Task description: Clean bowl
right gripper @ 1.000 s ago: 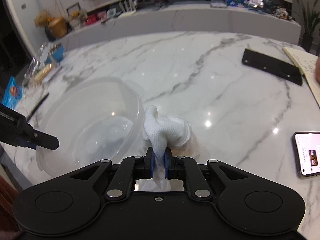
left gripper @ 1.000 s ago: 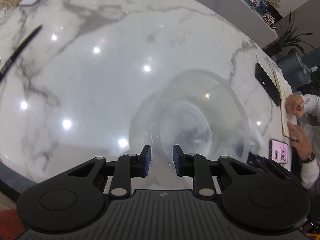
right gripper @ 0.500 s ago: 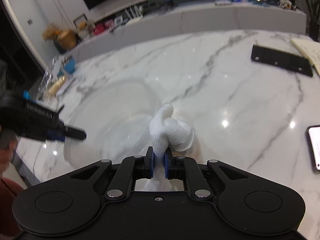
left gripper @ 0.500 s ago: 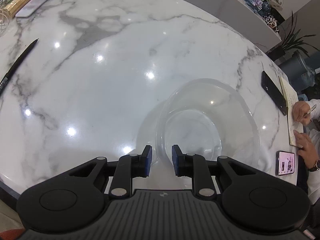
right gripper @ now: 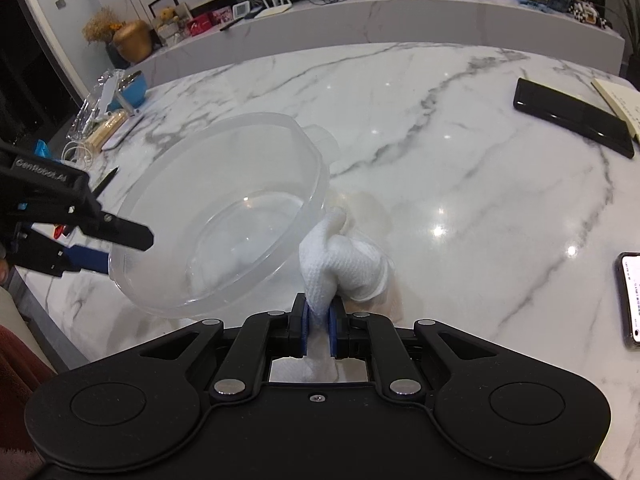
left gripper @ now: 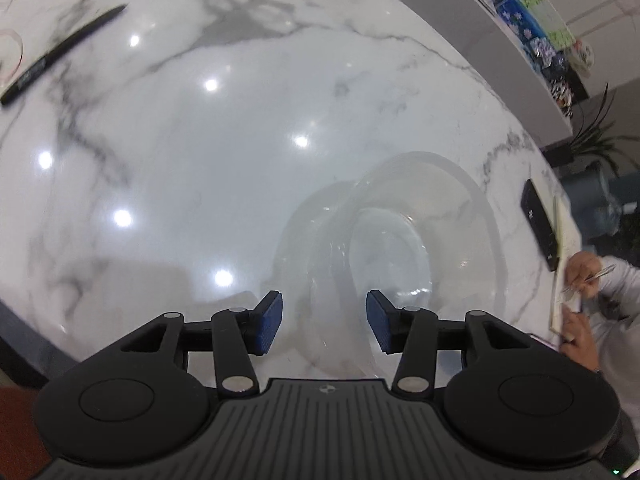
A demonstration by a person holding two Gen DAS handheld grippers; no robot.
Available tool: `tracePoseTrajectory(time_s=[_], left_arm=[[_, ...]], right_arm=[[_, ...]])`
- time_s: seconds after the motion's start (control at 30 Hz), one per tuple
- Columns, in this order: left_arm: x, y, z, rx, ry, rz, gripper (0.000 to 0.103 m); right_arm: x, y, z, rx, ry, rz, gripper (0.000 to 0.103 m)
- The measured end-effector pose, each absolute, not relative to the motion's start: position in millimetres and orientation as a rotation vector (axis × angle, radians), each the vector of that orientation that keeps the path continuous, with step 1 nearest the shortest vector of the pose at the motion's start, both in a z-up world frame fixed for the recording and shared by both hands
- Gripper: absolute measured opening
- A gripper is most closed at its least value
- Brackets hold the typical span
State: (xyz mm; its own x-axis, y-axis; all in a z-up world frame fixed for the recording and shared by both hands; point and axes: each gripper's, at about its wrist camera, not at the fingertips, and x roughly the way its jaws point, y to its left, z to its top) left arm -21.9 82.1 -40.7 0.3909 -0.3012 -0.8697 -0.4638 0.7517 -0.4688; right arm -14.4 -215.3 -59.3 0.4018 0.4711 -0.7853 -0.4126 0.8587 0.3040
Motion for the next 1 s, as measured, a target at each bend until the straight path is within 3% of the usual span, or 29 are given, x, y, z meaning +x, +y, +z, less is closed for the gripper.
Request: tracePoseTrajectory(time_s=[0.2,0.33,1.0], left_arm=[[-29,72,-40,-0.805,1.199,0.091,0.043],[-28,68,-42,-0.795,1.193,0.087,0.027],[-16,85,-36,-0.727,1.147,0.102,0.021]], right_arm=[[-14,-214,-60,0.068,1.014,0.565,0.009],[-13,-213,-61,0.07,1.014,0.569,0.009],[-11,-209,-64,0.081,1.014,0.589,0.009]])
